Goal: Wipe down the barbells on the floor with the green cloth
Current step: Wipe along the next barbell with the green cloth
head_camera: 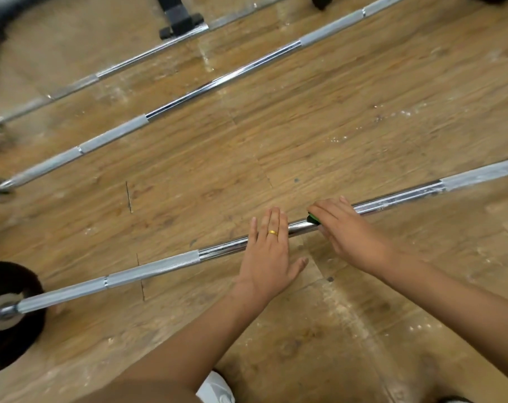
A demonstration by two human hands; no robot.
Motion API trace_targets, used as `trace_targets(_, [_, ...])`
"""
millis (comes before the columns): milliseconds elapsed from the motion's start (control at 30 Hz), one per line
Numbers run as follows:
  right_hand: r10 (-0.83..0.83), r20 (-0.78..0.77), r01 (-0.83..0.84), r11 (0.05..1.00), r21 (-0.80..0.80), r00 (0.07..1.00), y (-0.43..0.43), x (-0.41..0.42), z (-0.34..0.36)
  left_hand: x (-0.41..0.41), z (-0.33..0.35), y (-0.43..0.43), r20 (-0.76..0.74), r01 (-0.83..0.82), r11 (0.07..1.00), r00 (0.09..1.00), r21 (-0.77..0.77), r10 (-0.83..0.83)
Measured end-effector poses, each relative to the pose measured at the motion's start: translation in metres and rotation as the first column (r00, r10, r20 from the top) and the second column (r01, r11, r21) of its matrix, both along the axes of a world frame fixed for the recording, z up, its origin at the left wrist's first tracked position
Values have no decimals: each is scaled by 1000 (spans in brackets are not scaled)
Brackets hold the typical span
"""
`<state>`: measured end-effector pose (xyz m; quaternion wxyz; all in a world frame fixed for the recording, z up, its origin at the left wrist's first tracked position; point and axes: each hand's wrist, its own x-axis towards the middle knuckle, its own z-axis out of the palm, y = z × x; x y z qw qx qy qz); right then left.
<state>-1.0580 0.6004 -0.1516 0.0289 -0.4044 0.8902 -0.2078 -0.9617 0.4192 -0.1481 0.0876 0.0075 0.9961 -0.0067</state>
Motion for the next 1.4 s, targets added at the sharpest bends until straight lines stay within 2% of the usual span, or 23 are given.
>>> trace_targets(67, [28, 28, -29, 999, 27, 999, 5, -14, -1, -1, -1, 7, -3, -29, 999, 1000, 14, 30])
trace_targets(200, [-100, 49, 98, 994, 43, 994, 16, -32, 2, 2, -6, 24, -39, -47, 995, 998, 91, 51])
trace_targets(333, [-27, -42, 30, 997, 74, 999, 7, -23, -3, -3, -8, 18, 7, -32, 996, 999, 81, 31])
trace_targets(433, [-17, -21, 18, 996, 82, 1000, 8, -36, -6, -9, -5, 11, 42, -12, 995, 999, 98, 8])
trace_targets(567, [-118, 16, 116, 990, 78, 993, 12, -45, -8, -15, -2, 8, 65, -21, 990, 998, 138, 12])
trace_targets(733, [-46, -2, 46, 994, 97, 999, 1, -41, -8, -19, 2, 6, 88, -25, 989, 996, 144, 13])
trace_targets(1033, [-49, -19, 51, 986, 156, 999, 1, -37, -2, -22, 23, -13, 233, 65, 988, 968, 140, -96])
trace_targets(1267, [-161, -14, 160, 961, 224, 987, 7, -28, 1, -18, 39, -8, 352, 18, 997, 935, 80, -45])
trace_targets(1400, [-229, -19, 227, 946, 232, 973, 7, -30, -4, -24, 36, -1, 349, -1, 999, 937, 38, -12])
